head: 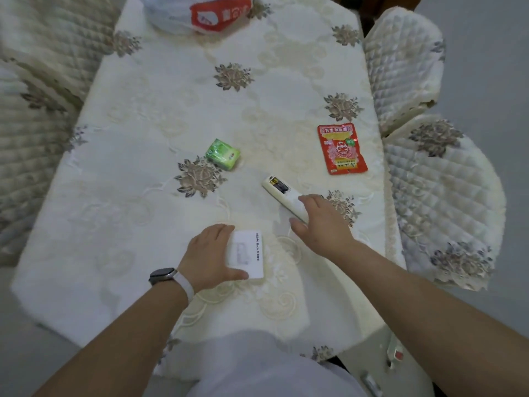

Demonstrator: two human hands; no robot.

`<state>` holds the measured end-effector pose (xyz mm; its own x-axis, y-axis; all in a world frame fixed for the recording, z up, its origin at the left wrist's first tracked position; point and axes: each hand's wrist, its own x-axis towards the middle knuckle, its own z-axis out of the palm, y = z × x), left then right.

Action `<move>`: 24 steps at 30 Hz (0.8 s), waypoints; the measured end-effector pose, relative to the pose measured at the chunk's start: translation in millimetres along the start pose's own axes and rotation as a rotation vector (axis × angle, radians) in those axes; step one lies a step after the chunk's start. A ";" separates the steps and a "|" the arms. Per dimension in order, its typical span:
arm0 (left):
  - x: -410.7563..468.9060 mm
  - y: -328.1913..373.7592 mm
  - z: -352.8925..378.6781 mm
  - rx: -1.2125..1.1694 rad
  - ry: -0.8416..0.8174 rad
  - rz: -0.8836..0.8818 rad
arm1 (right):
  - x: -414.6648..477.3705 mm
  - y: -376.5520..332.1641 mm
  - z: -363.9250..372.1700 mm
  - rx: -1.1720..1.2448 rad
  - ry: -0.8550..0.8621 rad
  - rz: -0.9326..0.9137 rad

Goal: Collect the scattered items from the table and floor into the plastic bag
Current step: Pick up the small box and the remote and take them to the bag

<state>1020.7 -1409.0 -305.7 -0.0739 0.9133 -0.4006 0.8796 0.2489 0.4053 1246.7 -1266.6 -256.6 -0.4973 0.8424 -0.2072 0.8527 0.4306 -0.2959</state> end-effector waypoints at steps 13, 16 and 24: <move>-34.2 42.9 25.2 0.050 0.014 -0.243 | 56.3 30.9 29.3 -0.066 -0.101 -0.082; -42.5 49.6 33.7 0.027 0.081 -0.304 | 60.9 38.3 28.9 -0.043 -0.126 -0.115; -53.5 80.3 27.4 0.011 0.264 -0.447 | 60.1 39.2 22.3 0.111 -0.267 -0.096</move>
<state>1108.1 -1446.7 -274.2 -0.5585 0.7688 -0.3114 0.7397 0.6315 0.2325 1246.7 -1206.2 -301.5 -0.6117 0.6786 -0.4067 0.7845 0.4536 -0.4229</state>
